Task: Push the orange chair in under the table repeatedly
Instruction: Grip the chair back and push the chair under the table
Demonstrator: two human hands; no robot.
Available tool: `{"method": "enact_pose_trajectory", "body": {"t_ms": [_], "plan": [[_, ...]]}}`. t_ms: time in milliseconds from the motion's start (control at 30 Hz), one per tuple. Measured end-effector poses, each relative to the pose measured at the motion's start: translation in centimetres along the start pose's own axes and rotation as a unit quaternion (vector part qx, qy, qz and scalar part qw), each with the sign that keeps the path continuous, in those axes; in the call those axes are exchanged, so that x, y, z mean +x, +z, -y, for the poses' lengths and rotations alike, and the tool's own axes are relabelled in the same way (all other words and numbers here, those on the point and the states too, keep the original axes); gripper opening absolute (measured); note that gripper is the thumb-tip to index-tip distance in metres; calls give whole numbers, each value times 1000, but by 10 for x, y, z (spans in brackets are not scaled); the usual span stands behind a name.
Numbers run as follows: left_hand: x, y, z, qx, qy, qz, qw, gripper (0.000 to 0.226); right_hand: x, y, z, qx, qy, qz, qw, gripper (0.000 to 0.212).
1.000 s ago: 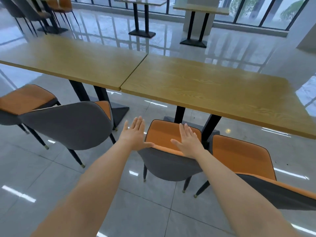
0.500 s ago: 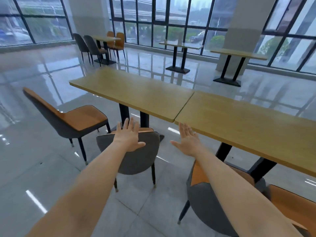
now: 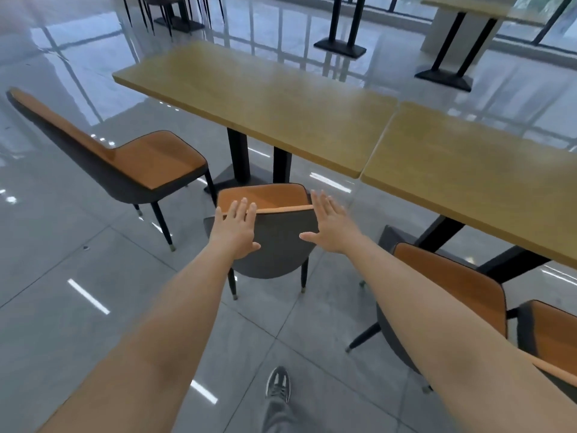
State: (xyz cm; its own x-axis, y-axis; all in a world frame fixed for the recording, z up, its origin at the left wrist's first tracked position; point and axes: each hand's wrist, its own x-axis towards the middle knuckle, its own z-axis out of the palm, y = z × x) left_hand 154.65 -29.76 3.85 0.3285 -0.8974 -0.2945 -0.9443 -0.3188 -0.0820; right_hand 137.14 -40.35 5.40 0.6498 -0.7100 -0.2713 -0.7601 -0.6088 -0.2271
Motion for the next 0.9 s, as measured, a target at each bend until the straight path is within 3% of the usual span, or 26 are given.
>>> {"method": "enact_pose_trajectory", "body": {"t_ms": [233,367,467,633,900], "plan": [[60,23,12,-31,31,54,998,82,66,23,-14,1,8,27,1000,94],[88,26,18,-56,62,35,996,55,93,32,-22,-24,6,32,999,89],[99,23,25,-67,81,45,993,34,107,32,-22,-68,0,31,997,73],[108,23,31,-80,114,59,989,27,114,30,-22,-87,-9,26,996,36],[119,28,61,-80,228,65,968,30,104,36,5,-59,62,5,996,25]]}}
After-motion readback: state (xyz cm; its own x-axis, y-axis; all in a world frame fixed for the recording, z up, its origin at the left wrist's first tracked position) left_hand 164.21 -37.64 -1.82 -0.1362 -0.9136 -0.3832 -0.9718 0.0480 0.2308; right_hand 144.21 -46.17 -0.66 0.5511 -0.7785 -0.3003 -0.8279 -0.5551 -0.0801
